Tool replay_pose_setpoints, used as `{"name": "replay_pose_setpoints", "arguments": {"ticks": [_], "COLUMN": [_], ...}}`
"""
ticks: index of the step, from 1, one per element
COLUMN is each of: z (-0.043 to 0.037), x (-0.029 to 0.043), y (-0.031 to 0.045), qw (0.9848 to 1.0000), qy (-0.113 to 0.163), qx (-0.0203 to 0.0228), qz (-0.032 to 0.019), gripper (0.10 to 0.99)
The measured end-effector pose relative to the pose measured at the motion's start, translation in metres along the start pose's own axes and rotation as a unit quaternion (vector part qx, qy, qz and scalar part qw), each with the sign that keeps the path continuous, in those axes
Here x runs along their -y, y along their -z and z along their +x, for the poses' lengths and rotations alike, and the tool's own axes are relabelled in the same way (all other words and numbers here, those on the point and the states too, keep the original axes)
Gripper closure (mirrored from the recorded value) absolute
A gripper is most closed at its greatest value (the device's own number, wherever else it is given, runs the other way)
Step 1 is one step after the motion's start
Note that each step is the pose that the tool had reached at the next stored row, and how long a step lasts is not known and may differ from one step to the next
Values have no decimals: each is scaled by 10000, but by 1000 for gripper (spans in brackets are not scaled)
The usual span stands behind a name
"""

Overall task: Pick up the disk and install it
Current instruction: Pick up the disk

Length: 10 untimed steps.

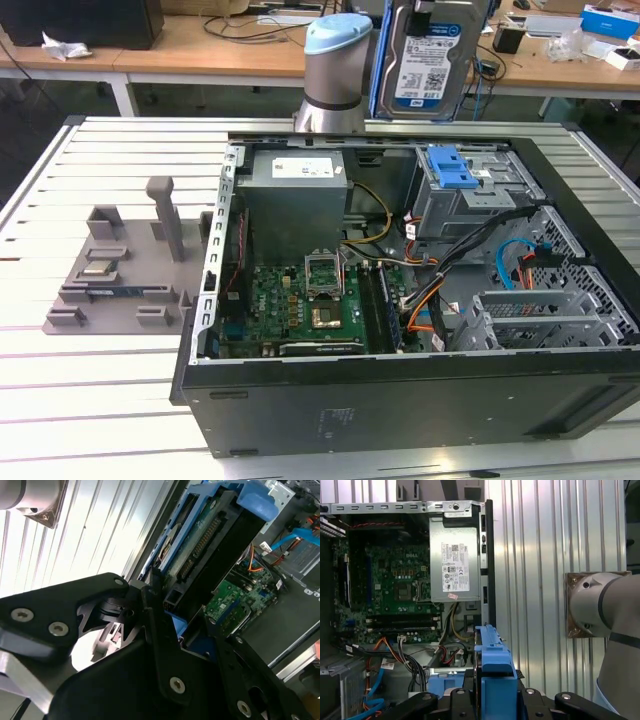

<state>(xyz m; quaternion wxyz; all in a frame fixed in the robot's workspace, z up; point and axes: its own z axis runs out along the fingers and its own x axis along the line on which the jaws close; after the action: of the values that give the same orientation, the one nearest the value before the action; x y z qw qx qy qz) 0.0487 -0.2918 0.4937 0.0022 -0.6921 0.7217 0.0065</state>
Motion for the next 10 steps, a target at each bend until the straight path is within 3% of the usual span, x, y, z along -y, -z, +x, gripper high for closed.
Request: {"name": "replay_pose_setpoints", "arguments": {"ticks": [3,10], "z": [-5,-12], "x": [125,285], "y": [1,1], "qw": [10000,10000], "qy": [0,0], "qx": [0,1], "qz": [0,0], "gripper": [722,722]}}
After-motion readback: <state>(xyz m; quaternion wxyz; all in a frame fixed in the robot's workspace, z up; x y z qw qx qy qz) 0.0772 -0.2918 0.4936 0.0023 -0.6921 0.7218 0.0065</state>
